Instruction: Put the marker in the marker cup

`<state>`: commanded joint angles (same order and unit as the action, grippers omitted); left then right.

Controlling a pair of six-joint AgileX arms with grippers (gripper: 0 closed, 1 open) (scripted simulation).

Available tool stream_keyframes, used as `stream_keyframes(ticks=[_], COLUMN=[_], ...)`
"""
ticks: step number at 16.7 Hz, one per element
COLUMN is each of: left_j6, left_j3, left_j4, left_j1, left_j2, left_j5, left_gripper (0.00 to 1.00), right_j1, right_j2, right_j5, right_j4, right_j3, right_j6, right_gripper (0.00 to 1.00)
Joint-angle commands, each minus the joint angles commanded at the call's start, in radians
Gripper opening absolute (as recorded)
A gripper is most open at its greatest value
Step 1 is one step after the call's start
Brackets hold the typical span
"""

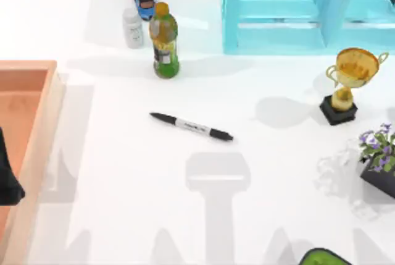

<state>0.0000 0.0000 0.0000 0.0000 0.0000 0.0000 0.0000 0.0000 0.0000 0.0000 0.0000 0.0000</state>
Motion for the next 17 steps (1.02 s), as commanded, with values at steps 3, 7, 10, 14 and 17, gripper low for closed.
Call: stream_keyframes(ticks=[3,7,10,14,17], left_j6=[0.0,0.0,0.0,0.0,0.0], left_j3=[0.0,0.0,0.0,0.0,0.0], left_j4=[0.0,0.0,0.0,0.0,0.0], left_j1=[0.0,0.0,0.0,0.0,0.0], left_j2=[0.0,0.0,0.0,0.0,0.0], left_j5=[0.0,0.0,0.0,0.0,0.0], left_gripper=[1.0,1.0,1.0,1.0,1.0], right_j1=[0.003,0.044,0.105,0.225,0.333], right_j2=[0.007,0.112,0.262,0.55,0.82], right_j5=[0.001,0.015,0.039,0.07,0.089], right_j4=[-0.005,-0.075,-0.172,-0.335,-0.475], right_j3=[0.009,0.133,0.314,0.649,0.941], right_j6=[-0.001,-0.02,-0.055,-0.125,-0.187], right_gripper=[1.0,1.0,1.0,1.0,1.0])
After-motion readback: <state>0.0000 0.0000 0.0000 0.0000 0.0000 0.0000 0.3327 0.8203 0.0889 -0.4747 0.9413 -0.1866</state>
